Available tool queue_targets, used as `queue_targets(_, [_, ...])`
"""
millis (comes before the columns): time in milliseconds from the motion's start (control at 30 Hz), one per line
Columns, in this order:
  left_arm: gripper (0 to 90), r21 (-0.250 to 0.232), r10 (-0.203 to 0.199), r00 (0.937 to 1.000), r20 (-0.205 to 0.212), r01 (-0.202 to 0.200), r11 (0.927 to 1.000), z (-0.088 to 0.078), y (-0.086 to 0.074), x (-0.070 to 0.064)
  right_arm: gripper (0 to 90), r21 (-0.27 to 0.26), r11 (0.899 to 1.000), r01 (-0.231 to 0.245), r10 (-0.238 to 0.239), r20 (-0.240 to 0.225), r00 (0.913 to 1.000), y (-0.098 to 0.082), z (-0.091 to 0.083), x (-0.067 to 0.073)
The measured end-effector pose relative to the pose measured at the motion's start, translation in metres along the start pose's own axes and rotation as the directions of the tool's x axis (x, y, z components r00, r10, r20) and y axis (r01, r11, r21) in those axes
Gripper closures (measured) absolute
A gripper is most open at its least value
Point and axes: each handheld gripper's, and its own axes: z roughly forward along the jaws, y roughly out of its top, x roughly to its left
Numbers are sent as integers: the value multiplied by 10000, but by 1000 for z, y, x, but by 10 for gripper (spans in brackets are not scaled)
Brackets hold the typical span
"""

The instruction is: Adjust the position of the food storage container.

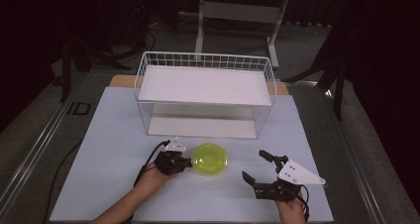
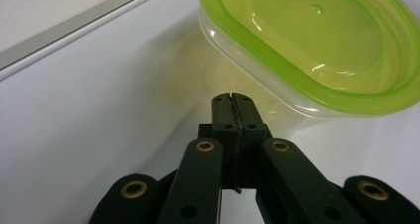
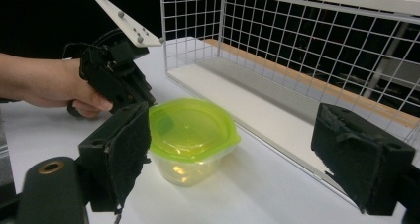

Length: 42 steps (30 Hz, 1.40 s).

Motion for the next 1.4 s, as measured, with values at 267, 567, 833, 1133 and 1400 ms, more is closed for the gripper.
queue_targets(267, [900, -116, 0, 9994, 334, 4, 9999, 15, 8, -9, 153, -20, 10000, -44, 44, 29, 10000, -1, -1, -2])
queue_targets(567, [900, -140, -56, 9989, 467, 62, 9999, 23, 13, -10, 153, 62, 10000, -4, 3, 49, 10000, -1, 0, -2])
queue_targets(833, [897, -378, -116, 9983, 565, 137, 9992, 10, 8, -10, 153, 25, 10000, -67, 67, 60, 10000, -2, 0, -3])
queue_targets(1133, [532, -1687, -162, 9953, 953, 321, 9851, -40, -5, -9, 153, -132, 9999, -56, 59, 223, 9997, -3, 2, 1])
queue_targets(1400, [25, -2990, -177, 9966, 808, 411, 9534, -77, -9, -13, 134, -284, 9996, -66, 93, 965, 9953, 2, 0, 4])
